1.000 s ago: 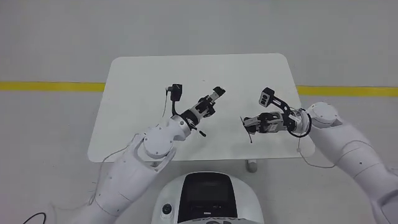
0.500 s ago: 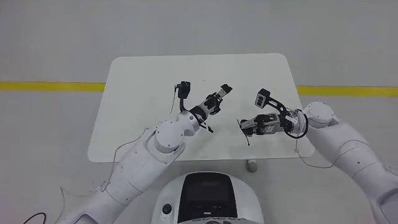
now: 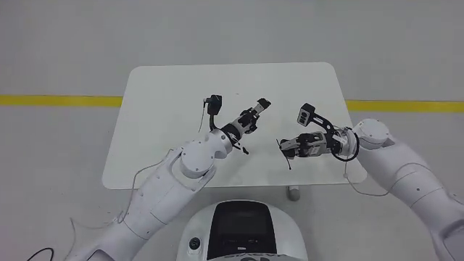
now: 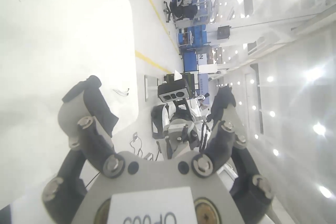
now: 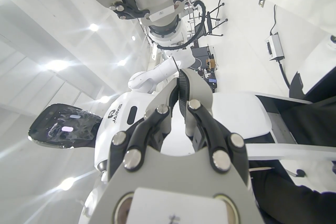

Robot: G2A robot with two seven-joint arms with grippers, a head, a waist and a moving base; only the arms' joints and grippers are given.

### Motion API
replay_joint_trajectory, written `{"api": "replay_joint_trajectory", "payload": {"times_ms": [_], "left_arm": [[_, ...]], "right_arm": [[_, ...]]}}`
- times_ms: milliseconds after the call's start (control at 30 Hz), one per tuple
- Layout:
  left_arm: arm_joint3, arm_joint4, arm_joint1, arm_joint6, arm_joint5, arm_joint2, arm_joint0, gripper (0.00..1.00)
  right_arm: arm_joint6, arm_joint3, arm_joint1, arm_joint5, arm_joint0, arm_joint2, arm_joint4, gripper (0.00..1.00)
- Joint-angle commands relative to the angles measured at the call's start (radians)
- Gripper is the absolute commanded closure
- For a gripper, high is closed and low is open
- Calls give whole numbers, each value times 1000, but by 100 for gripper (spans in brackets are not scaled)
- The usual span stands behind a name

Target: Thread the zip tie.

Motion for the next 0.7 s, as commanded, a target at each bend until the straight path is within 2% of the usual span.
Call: {"api": "replay_joint_trajectory", "payload": {"times_ms": [0,233,267,367,500,567,600,667], "left_arm": [[0,0,0,0,0,0,0,0],[0,1,0,-1,-2,1,1,0],[0,6,0,-19,-8,7,0,0],[15,29,2,-129,-32,24,-26,0],[42,38,4,-240,-63,35,-60,0],[55,14,3,-264,-68,32,-69,0],[58,11,2,-289,-84,34,-77,0],[61,11,3,-295,-89,34,-79,0]], "right_arm": [[0,0,0,0,0,0,0,100],[-16,-7,-1,0,-6,1,-6,100],[-17,-10,-1,1,-10,4,-14,100],[0,5,-2,15,-17,10,-2,100],[0,7,-2,32,-13,-12,38,100],[0,14,0,35,-5,-30,59,100],[0,18,1,34,-1,-39,67,100],[0,24,2,38,11,-61,79,100]]}}
